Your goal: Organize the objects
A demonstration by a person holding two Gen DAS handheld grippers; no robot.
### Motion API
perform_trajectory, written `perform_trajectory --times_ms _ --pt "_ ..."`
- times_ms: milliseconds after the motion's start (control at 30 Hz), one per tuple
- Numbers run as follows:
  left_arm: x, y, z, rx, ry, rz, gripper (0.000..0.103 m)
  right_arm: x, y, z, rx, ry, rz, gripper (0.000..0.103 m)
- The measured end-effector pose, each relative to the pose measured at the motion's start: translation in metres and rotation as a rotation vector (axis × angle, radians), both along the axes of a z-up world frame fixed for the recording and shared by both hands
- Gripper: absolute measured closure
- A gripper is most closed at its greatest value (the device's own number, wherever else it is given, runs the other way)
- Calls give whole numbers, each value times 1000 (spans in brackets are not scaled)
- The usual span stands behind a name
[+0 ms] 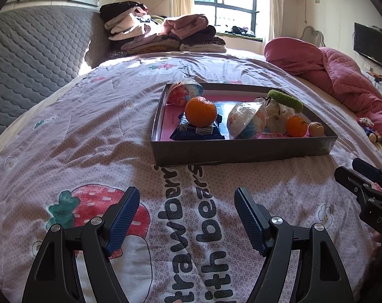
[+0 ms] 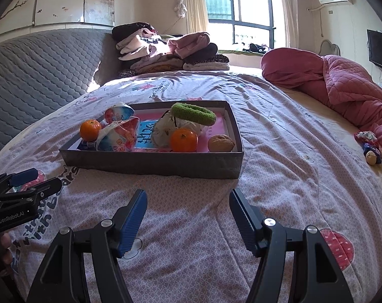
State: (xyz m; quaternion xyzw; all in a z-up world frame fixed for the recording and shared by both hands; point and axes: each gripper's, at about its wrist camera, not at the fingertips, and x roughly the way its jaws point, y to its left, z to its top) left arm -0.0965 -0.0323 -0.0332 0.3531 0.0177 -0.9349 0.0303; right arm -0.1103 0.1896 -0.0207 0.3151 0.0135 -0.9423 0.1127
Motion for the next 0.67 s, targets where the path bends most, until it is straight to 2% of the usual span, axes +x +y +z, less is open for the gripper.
perform_trajectory --times_ms 667 --pt "-6 3 -5 2 1 -18 25 -6 -4 -7 12 -26 16 36"
